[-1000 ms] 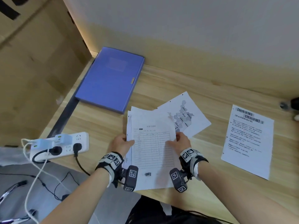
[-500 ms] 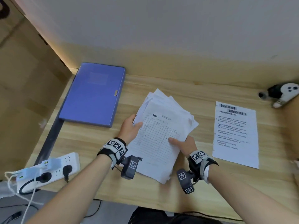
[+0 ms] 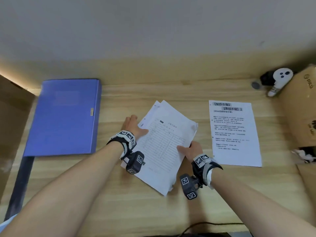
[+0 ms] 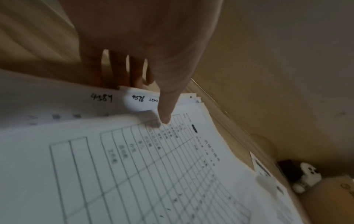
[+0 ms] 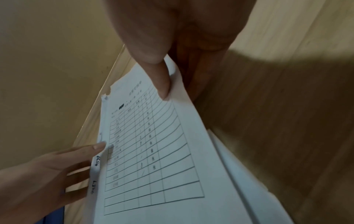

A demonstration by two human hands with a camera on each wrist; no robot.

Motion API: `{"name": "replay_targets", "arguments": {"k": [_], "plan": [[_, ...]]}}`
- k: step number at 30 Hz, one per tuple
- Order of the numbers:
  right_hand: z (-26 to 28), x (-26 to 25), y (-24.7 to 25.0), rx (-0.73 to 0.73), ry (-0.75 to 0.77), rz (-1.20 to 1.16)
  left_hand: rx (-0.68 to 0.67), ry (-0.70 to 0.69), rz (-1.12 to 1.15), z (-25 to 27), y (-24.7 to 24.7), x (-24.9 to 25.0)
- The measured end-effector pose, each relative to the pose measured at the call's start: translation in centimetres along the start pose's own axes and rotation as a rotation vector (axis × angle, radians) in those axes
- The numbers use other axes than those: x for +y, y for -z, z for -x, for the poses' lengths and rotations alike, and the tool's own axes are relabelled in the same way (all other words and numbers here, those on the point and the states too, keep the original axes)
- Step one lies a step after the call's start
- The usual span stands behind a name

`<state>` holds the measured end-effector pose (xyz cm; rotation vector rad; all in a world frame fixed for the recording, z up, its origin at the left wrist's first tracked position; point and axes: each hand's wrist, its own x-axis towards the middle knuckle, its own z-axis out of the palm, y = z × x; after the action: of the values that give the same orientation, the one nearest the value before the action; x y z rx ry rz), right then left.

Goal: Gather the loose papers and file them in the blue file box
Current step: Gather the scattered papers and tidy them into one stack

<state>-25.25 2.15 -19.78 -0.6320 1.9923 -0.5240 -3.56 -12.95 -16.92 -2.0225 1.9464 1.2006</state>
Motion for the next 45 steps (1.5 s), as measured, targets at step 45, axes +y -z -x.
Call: {"name": "replay_targets", "arguments": {"k": [45], "plan": [[-7.3,10.1,24.5,0.438,-0.018,-0.044,-0.091,0.064,0.399,4.5,-21.0,21.4]]}}
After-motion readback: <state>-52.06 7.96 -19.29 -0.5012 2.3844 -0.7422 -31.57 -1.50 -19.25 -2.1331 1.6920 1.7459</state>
